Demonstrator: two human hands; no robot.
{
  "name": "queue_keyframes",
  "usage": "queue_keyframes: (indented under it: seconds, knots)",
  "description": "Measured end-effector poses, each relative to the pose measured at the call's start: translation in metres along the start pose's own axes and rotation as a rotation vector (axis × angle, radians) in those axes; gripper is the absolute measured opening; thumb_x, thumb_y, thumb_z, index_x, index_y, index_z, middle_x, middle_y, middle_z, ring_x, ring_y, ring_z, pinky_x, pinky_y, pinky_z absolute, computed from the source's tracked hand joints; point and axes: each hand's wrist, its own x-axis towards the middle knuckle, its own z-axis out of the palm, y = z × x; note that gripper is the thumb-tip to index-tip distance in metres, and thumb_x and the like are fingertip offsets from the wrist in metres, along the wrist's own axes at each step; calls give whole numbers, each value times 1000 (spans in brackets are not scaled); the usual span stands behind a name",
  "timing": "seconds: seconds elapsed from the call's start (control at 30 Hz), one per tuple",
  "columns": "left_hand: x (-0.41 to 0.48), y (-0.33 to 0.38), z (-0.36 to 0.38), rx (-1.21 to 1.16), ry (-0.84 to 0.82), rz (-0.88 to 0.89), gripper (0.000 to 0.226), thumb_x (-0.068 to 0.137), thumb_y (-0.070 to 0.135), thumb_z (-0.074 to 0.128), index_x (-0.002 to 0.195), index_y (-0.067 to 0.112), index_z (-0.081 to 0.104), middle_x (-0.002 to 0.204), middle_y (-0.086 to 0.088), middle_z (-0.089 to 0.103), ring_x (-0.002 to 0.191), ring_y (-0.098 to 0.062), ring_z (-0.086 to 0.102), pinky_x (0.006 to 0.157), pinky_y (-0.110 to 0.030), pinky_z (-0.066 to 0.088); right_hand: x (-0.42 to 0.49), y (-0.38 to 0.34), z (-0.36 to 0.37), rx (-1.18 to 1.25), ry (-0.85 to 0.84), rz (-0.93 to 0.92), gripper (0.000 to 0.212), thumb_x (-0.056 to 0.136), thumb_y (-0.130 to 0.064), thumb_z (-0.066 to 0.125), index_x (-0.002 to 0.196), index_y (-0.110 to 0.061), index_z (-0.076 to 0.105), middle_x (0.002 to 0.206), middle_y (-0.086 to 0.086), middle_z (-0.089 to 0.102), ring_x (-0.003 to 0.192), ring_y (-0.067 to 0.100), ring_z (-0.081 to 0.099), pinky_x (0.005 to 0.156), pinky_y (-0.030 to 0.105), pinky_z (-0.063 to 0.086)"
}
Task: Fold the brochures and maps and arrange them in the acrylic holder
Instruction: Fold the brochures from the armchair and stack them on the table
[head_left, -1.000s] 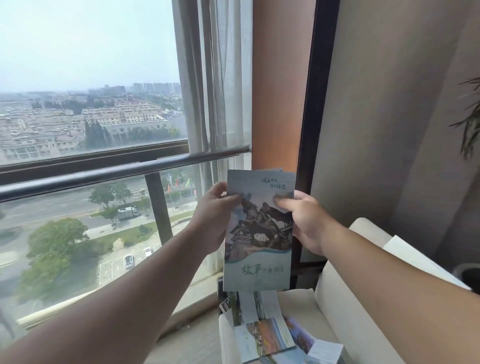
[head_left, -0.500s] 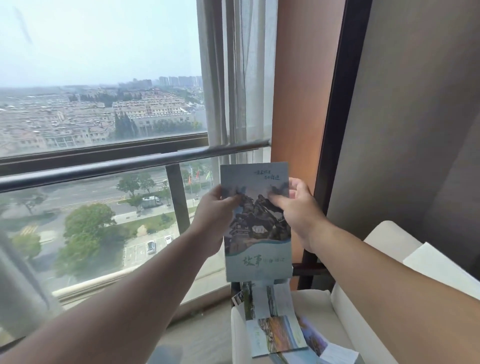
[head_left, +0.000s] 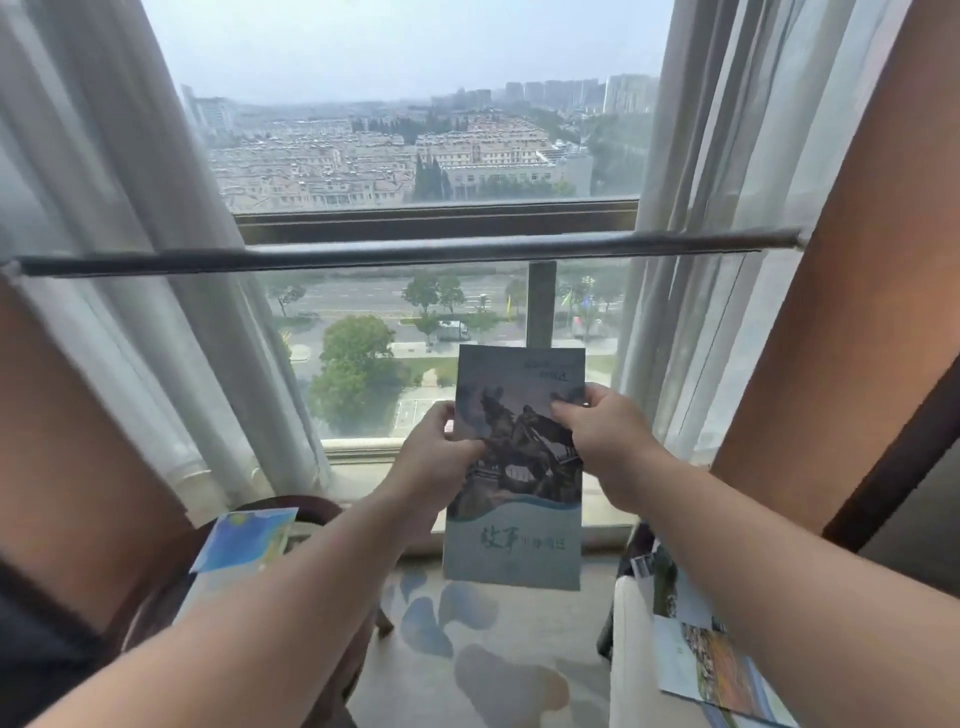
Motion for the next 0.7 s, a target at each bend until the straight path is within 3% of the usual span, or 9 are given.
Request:
queue_keyframes:
  seconds: [0.2, 0.37, 0.43, 0.53, 0.7]
  knots:
    - [31, -59, -155, 81, 196, -72, 30, 83, 9, 64, 103, 30, 59, 86, -5, 75, 73, -25, 74, 60, -41, 60, 37, 45, 162, -217, -80, 54, 5, 83, -21, 70, 84, -18, 66, 83, 6, 73, 80, 26, 73, 76, 50, 61]
    - [63, -129, -273, 200, 251, -231, 28, 84, 11, 59, 101, 33, 56, 99, -3, 71, 88, -25, 69, 79, -48, 59, 71, 111, 297, -400, -152, 192, 13, 81, -33, 65, 86, -21, 64, 86, 1, 70, 81, 23, 70, 76, 48, 60]
    - [73, -158, -303, 257, 253, -293, 26, 84, 13, 58, 97, 35, 54, 99, -1, 69, 90, -25, 67, 84, -47, 56, 78, 144, 332, -456, -169, 240, 14, 82, -34, 63, 84, -20, 64, 87, 1, 70, 79, 22, 68, 70, 42, 58]
    - [89, -207, -332, 332, 250, -381, 31, 86, 10, 56, 108, 31, 53, 100, -4, 68, 91, -27, 66, 85, -45, 55, 88, 193, 367, -571, -179, 287, 15, 88, -33, 57, 87, -19, 63, 89, 0, 69, 76, 19, 64, 62, 31, 48]
    - [109, -293, -349, 567, 210, -526, 35, 89, 14, 51, 120, 27, 44, 100, -3, 63, 84, -24, 59, 70, -34, 48, 102, 278, 399, -712, -214, 404, 13, 90, -23, 55, 103, -19, 53, 103, 4, 66, 88, 26, 61, 81, 42, 53]
